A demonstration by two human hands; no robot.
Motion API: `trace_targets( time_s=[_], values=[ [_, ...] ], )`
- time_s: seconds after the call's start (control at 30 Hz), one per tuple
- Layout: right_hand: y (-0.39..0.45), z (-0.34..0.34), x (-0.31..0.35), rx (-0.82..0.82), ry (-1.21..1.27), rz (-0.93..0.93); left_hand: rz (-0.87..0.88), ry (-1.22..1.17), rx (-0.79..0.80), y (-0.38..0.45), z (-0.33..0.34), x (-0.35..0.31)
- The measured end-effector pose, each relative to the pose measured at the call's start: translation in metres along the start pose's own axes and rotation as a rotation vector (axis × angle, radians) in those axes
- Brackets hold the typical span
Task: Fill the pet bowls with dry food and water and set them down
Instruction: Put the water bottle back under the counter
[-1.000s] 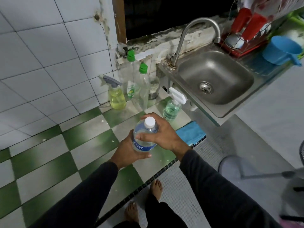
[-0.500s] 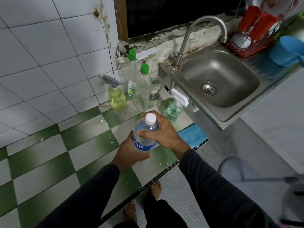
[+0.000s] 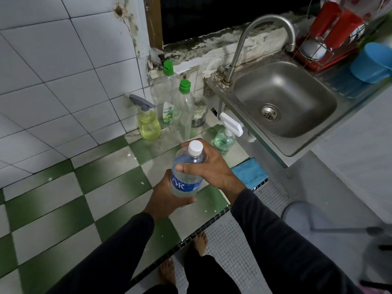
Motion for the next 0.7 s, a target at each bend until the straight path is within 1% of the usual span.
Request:
trace_targets(
  time_s=[0.13, 0.23, 0.3, 0.33, 0.43, 0.57, 0.7],
  values=[
    [0.005, -0.002, 0.001, 0.001, 0.008, 0.012, -0.045, 0.039, 0.007, 0.006, 0.007, 0.010],
    [0.008, -0.001, 0.000, 0.001, -0.010, 0.017, -0.035, 0.090, 0.073, 0.013, 0.012, 0.035],
    [0.008, 0.000, 0.001, -0.010, -0.014, 0.012, -0.045, 0.087, 0.053, 0.010, 0.009, 0.023],
    [0.007, 0.000, 0.002, -0.018, -0.014, 0.009, -0.070, 0.065, 0.010, 0.007, 0.006, 0.014],
    [0.002, 0.003, 0.005, -0.034, -0.006, -0.006, -0.030, 0.014, -0.071, 0.002, 0.001, 0.008],
    [-0.007, 0.007, 0.009, -0.047, 0.003, -0.010, 0.009, -0.035, -0.025, -0.004, 0.000, 0.002],
    [-0.022, 0.013, 0.020, -0.056, -0.003, -0.030, 0.038, -0.073, -0.035, -0.016, -0.006, -0.005]
  ],
)
Point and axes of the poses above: each hand's wrist, its own y-axis towards the middle knuckle, its own z-axis out of the palm, x = y × z, the point moved 4 cm from there along y, towards the middle knuckle, and after that the axes turned 10 degrees about z, right-handed, at the moved point
